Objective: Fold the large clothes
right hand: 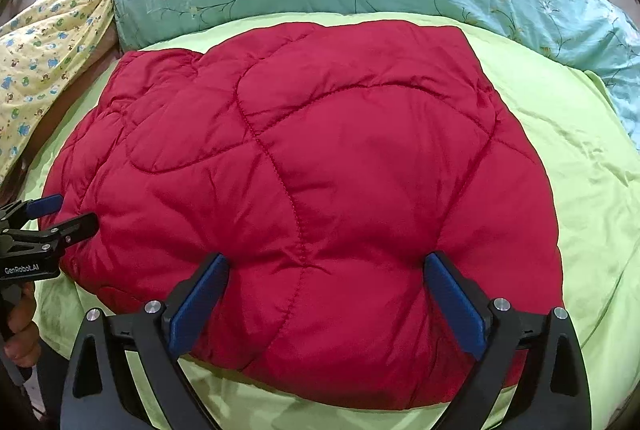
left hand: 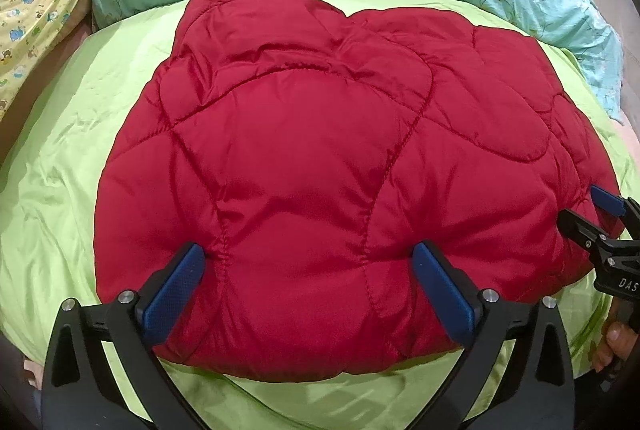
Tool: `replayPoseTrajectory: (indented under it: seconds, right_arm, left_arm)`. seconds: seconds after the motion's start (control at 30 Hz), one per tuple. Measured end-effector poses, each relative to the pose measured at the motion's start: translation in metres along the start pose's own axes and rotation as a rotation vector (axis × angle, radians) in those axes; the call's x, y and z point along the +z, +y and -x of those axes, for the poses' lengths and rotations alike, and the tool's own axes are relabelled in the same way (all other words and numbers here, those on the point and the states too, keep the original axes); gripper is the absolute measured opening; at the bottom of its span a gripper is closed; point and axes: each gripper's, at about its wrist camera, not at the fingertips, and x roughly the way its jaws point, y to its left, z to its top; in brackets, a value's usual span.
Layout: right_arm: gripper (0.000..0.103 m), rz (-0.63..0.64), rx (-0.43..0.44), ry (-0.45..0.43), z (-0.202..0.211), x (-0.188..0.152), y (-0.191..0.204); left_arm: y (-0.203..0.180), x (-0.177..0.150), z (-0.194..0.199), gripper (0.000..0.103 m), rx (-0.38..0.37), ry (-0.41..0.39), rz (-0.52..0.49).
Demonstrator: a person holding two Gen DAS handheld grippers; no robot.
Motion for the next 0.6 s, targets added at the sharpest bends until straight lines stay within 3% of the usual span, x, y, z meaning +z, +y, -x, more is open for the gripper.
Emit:
replayPoseTrajectory:
  seconds: [0.47, 0.6]
  right_arm:
    - [0.099, -0.008, 0.004, 0.01, 0.001, 0.004, -0.002]
    - [0.096, -0.017, 0.021, -0.022, 0.015, 0.012, -0.004]
  left_arm:
    - [0.001, 0.0, -0.001, 0.103, 0.001, 0.001, -0.004]
    - [0.001, 0.001, -0.001, 0.103, 0.003, 0.002, -0.003]
